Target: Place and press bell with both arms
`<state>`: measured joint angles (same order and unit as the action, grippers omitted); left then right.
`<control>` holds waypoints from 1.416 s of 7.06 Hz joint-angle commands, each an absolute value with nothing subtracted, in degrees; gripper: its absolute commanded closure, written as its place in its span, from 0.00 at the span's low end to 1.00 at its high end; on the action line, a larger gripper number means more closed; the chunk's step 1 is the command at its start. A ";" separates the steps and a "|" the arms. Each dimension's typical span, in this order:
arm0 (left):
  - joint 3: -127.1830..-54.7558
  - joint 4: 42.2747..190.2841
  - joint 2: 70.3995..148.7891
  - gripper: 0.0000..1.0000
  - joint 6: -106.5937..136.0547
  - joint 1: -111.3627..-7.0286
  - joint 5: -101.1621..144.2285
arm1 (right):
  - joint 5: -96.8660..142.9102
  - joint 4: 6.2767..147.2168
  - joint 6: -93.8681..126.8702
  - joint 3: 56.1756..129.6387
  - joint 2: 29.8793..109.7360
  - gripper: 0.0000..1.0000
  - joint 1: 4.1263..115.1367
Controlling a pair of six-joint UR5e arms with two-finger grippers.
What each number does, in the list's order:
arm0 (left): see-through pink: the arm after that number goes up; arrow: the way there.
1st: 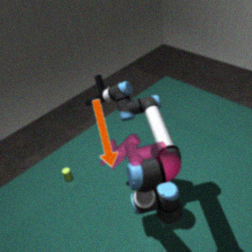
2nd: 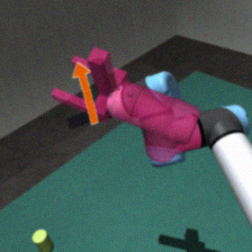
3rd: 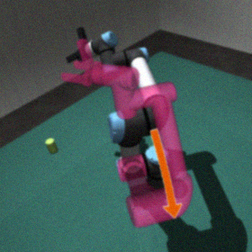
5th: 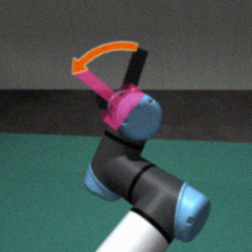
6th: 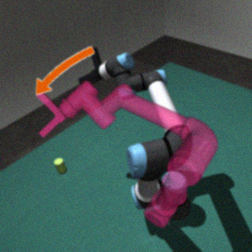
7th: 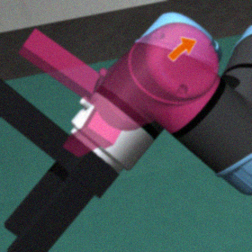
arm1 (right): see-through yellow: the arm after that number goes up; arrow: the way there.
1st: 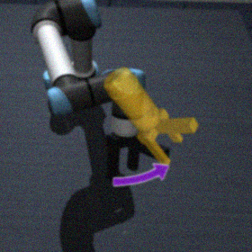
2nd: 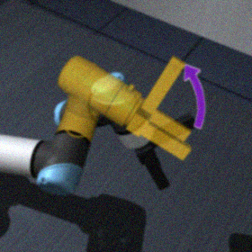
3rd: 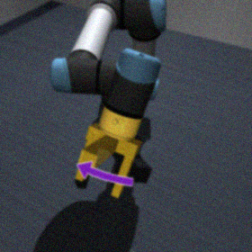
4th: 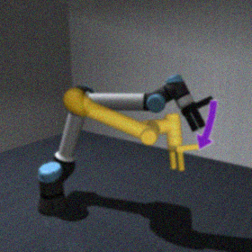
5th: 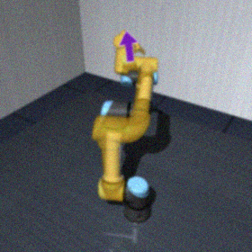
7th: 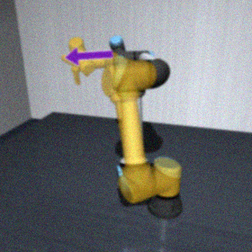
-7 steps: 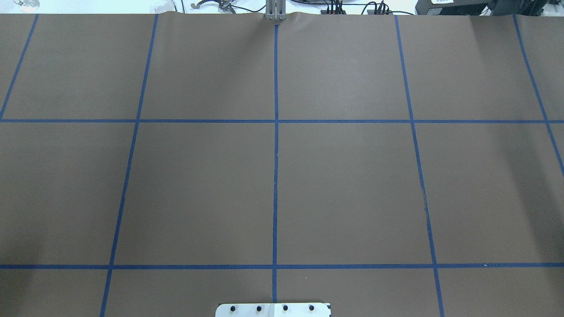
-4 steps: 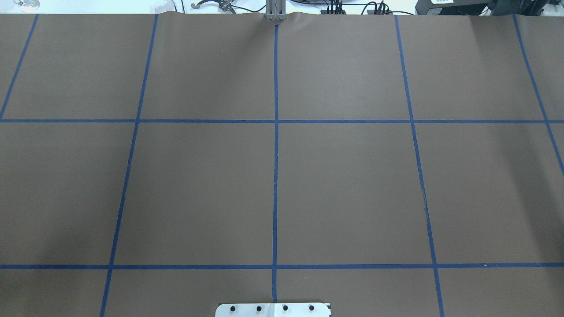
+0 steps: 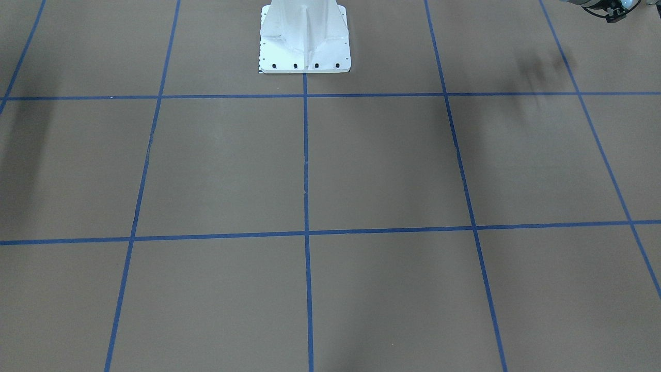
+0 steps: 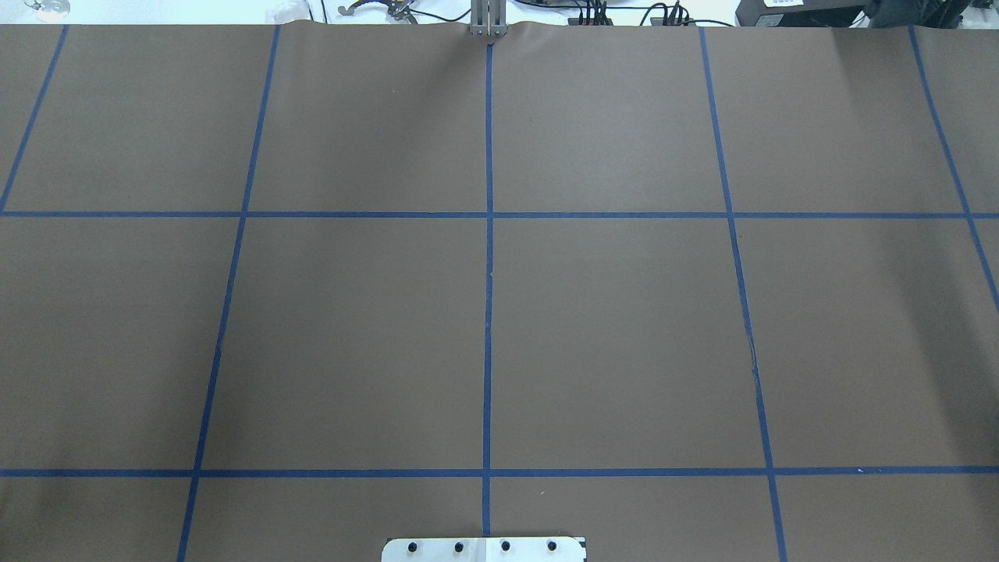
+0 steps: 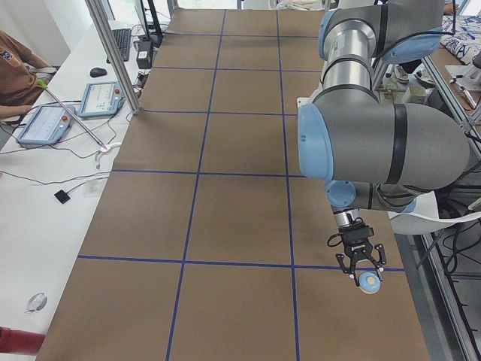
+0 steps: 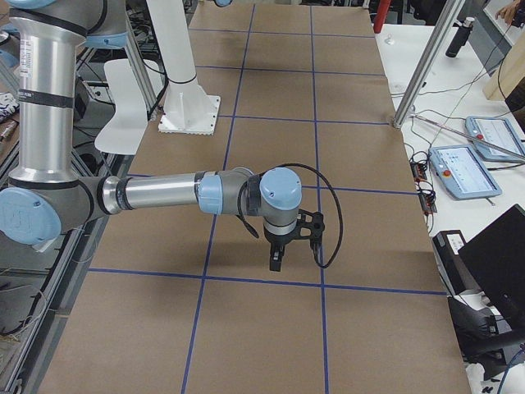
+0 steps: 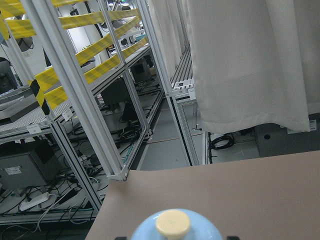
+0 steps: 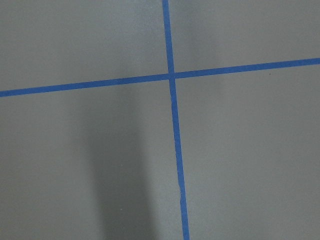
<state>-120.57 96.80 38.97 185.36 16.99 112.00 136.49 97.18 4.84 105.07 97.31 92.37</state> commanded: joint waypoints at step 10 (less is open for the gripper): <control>-130.50 88.86 50.27 1.00 185.36 15.38 114.70 | 136.32 97.21 4.83 105.29 97.21 0.00 92.37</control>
<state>-128.36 89.96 49.82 185.54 15.82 114.87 136.36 97.21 4.83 105.37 97.22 92.37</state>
